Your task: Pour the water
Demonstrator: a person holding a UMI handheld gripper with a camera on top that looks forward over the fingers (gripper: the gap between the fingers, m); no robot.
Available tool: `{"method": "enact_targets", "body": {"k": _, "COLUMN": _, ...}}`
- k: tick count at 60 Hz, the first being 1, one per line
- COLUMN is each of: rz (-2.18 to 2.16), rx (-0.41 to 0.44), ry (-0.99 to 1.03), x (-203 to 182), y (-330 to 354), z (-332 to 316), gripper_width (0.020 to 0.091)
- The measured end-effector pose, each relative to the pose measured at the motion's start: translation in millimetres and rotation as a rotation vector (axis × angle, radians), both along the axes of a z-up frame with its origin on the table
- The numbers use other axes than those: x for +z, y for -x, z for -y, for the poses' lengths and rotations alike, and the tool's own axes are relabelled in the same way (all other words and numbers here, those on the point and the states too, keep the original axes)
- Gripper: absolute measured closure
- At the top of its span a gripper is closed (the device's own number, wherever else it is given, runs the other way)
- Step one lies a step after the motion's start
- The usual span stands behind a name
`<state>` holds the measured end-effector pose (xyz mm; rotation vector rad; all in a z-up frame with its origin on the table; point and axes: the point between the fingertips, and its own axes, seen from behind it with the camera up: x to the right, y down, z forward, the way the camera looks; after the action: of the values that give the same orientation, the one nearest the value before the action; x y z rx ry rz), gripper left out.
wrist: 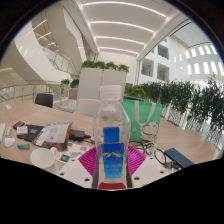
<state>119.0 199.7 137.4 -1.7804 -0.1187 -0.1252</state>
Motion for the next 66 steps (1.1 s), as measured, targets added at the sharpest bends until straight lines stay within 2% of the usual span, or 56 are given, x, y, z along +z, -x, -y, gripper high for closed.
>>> {"method": "enact_targets", "body": {"k": 3, "rz": -0.015, "rx": 0.019, "ry": -0.011, "x": -3.2, "y": -11.9, "z": 0.8, "gripper_width": 0.0721}}
{"method": "enact_targets", "body": {"k": 5, "rz": -0.039, "rx": 0.019, "ry": 0.004, "x": -12.8, "y": -19.6, "z": 0.9, "gripper_width": 0.0721}}
{"method": "enact_targets", "body": {"k": 6, "rz": -0.059, "rx": 0.02, "ry": 0.005, "x": -30.4, "y": -13.6, "z": -5.6, "gripper_width": 0.0722}}
{"method": "enact_targets", "body": {"k": 18, "rz": -0.223, "rx": 0.009, "ry": 0.056, "x": -74.5, "y": -32.6, "z": 1.9, "gripper_width": 0.0711}}
{"method": "enact_targets", "body": {"k": 26, "rz": -0.184, "rx": 0.035, "ry": 0.02, "x": -75.1, "y": -29.5, "z": -3.1, "gripper_width": 0.0713}}
{"method": "enact_targets", "body": {"k": 29, "rz": -0.183, "rx": 0.035, "ry": 0.031, "x": -74.0, "y": -28.3, "z": 3.6, "gripper_width": 0.0692}}
{"method": "enact_targets", "body": {"k": 36, "rz": -0.156, "rx": 0.077, "ry": 0.114, "x": -76.5, "y": -23.9, "z": 6.5, "gripper_width": 0.0569}}
{"method": "enact_targets", "body": {"k": 39, "rz": -0.144, "rx": 0.086, "ry": 0.173, "x": -82.3, "y": -24.7, "z": 10.4, "gripper_width": 0.0468}}
{"method": "enact_targets", "body": {"k": 43, "rz": -0.105, "rx": 0.081, "ry": 0.214, "x": -73.3, "y": -26.0, "z": 28.5, "gripper_width": 0.0329}}
{"method": "enact_targets", "body": {"k": 46, "rz": -0.053, "rx": 0.075, "ry": 0.244, "x": -68.6, "y": -29.9, "z": 43.9, "gripper_width": 0.0291}}
{"method": "enact_targets", "body": {"k": 60, "rz": -0.045, "rx": 0.058, "ry": 0.284, "x": -20.5, "y": -2.0, "z": 143.5, "gripper_width": 0.0301}}
{"method": "enact_targets", "body": {"k": 66, "rz": -0.044, "rx": 0.003, "ry": 0.274, "x": 7.0, "y": 12.1, "z": 191.0, "gripper_width": 0.0298}}
